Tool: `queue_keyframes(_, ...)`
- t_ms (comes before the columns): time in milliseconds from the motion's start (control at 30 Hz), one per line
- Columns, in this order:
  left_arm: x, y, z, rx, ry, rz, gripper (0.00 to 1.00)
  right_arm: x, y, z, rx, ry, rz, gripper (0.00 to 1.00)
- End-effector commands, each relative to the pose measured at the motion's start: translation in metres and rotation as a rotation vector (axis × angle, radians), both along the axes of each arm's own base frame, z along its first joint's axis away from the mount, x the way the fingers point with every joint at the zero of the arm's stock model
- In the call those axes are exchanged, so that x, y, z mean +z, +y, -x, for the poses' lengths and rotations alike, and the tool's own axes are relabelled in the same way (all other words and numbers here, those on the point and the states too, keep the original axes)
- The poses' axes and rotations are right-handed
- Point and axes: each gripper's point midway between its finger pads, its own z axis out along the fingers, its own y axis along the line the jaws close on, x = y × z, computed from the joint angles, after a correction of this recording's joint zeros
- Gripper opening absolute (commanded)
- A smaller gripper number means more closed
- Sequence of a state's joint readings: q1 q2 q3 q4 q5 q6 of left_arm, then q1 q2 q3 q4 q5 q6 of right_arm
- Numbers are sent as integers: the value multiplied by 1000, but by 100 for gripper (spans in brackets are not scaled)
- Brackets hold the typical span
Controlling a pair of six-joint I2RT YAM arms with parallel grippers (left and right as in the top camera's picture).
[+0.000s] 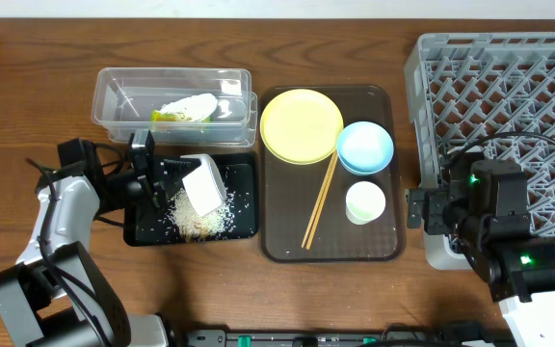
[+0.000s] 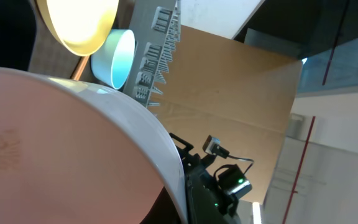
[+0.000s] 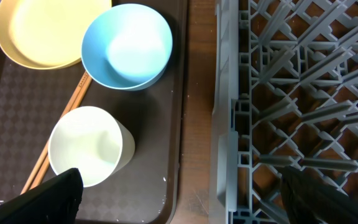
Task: Sort waste into correct bins and load items into the dishwasher rack
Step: 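Carry pink bowl over black tray and tip rice out, then return the emptied pink bowl to the brown tray with left gripper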
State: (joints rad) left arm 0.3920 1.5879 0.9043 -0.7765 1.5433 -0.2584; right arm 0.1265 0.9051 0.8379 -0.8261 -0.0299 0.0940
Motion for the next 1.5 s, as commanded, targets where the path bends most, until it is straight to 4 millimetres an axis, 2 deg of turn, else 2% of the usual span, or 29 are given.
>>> queue_keyframes(0,4,1,0,13,106,75,6,8,1,-2,11,-22,2,99)
queue_keyframes(233,4,1,0,35,406,200,6,8,1,-2,11,-21,2,99)
queue_keyframes(400,4,1,-1,38,427,208,6,8,1,-2,11,-21,2,99)
queue_keyframes(533,4,4,-6,36,352,177,6,8,1,-2,11,-21,2,99)
queue_keyframes(700,7,9,-19,25,88,68,6,8,1,-2,11,-21,2,99)
queue_keyframes(933,7,5,-19,3,-56,-4,6,8,1,-2,11,-22,2,99)
queue_keyframes(1100,-4,-26,-16,-64,-109,-213,6,8,1,-2,11,-22,3,99)
queue_keyframes(1300,-2,-88,-18,-185,-310,-577,6,9,1,-3,11,-26,2,99)
queue_keyframes(1467,-23,-132,-21,-219,-462,-916,6,9,1,-3,11,-25,2,99)
